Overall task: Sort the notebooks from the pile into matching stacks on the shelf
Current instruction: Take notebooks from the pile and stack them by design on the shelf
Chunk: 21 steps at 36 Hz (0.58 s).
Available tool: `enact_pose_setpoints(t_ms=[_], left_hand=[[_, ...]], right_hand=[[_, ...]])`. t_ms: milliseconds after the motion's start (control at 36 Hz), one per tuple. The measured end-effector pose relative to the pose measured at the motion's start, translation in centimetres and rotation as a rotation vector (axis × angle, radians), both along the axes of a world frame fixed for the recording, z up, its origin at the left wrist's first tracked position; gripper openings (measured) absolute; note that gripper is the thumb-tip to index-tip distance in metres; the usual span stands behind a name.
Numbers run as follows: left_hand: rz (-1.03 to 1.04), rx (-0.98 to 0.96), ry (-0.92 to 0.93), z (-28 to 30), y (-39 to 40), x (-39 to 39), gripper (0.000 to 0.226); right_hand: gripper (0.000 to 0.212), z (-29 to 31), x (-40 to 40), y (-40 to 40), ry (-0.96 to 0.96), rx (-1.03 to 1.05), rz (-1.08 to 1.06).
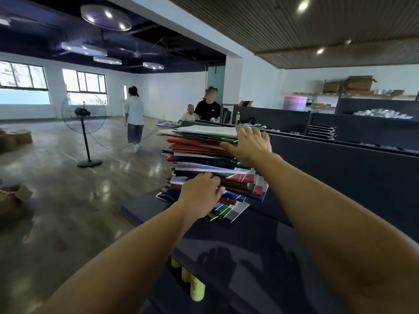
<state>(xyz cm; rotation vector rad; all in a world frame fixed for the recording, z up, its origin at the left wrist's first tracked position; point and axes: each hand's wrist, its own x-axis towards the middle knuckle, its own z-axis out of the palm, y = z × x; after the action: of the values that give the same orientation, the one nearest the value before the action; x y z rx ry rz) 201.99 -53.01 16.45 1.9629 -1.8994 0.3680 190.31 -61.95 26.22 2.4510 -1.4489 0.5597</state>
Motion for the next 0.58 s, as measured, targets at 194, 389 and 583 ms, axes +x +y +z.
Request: enact_pose_setpoints(t_ms=[194, 389, 583], left_hand=[[-0.105, -0.028, 0.025, 0.0, -1.2, 2.1, 0.030], [-0.211, -0.061, 0.032, -0.9, -1.6, 2.9, 0.029], [-0.249, -0.086, 0.044, -1.4, -1.9, 2.8, 0.028]], right_hand=[[0.088, 0.0, 1.7, -1.4, -0.005, 0.103, -0.111], [0.067, 0.0, 1.9, -0.6, -0.007, -0.040, -0.186], [0.040, -0.1, 1.4, 0.6, 0.142, -0.260, -0.150]])
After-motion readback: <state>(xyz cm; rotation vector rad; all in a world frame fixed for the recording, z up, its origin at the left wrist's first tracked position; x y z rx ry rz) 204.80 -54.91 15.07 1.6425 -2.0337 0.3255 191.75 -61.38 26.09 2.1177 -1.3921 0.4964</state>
